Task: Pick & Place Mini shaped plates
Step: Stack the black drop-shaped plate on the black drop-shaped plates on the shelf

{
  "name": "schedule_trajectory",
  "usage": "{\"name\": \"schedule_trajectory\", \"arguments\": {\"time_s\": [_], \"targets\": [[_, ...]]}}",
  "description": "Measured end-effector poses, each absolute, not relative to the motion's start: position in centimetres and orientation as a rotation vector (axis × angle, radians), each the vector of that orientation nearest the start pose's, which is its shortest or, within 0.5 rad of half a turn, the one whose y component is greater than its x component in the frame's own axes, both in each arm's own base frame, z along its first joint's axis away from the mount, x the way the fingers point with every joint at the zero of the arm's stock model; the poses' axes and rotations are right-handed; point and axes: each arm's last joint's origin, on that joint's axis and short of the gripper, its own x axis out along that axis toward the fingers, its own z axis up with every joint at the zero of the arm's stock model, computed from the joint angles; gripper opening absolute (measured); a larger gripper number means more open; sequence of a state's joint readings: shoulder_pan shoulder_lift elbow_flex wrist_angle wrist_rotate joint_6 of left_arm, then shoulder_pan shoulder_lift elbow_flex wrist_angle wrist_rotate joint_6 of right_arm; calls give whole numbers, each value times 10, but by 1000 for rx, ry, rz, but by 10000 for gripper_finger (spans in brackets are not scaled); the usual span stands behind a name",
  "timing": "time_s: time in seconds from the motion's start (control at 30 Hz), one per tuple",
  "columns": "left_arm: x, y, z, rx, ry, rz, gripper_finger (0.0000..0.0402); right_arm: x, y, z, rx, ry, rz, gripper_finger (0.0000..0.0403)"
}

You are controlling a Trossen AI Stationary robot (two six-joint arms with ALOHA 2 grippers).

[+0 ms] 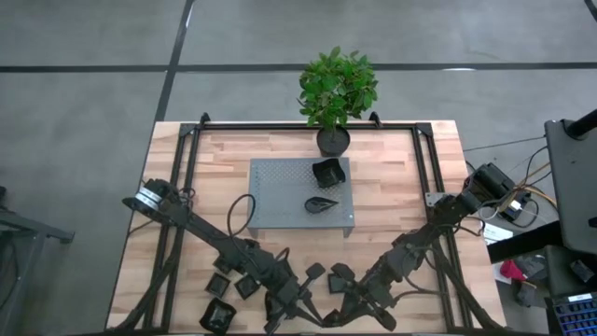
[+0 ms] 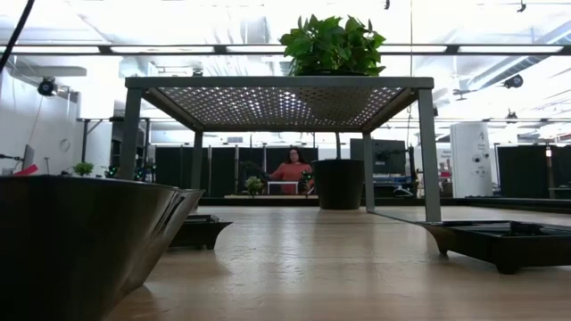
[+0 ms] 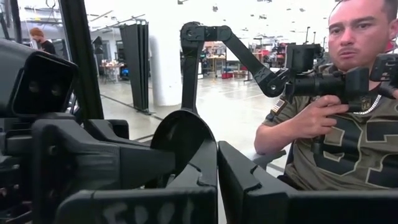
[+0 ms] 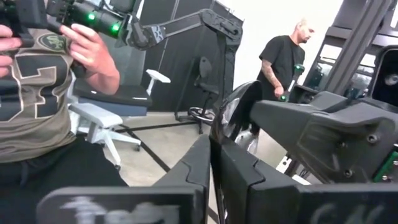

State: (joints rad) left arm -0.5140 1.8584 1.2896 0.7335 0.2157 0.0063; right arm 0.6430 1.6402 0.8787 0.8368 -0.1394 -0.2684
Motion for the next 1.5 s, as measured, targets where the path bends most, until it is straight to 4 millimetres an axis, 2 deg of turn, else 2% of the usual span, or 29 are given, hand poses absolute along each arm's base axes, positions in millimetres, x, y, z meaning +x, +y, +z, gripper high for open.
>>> {"name": "schedule_trajectory", "arguments": {"time_s": [0.37, 0.73, 0.83, 1.03, 1.17, 1.33, 1.5], "targets": [[369, -208, 302, -79, -171, -682, 1, 280, 214, 250, -232, -192, 757, 13], [373, -198, 304, -100, -169, -659, 3, 281, 214, 250, -233, -188, 754, 13], [375, -193, 304, -128, -163, -640, 22, 281, 214, 250, -235, -184, 752, 13], [377, -190, 304, -158, -148, -613, 96, 281, 214, 249, -236, -178, 753, 12], [377, -190, 304, -167, -143, -621, 131, 281, 214, 249, -234, -178, 753, 12], [375, -191, 301, -212, -61, -653, 146, 281, 214, 248, -232, -168, 750, 12], [367, -188, 308, -236, 24, -651, 147, 281, 211, 243, -242, -75, 692, 12]]}}
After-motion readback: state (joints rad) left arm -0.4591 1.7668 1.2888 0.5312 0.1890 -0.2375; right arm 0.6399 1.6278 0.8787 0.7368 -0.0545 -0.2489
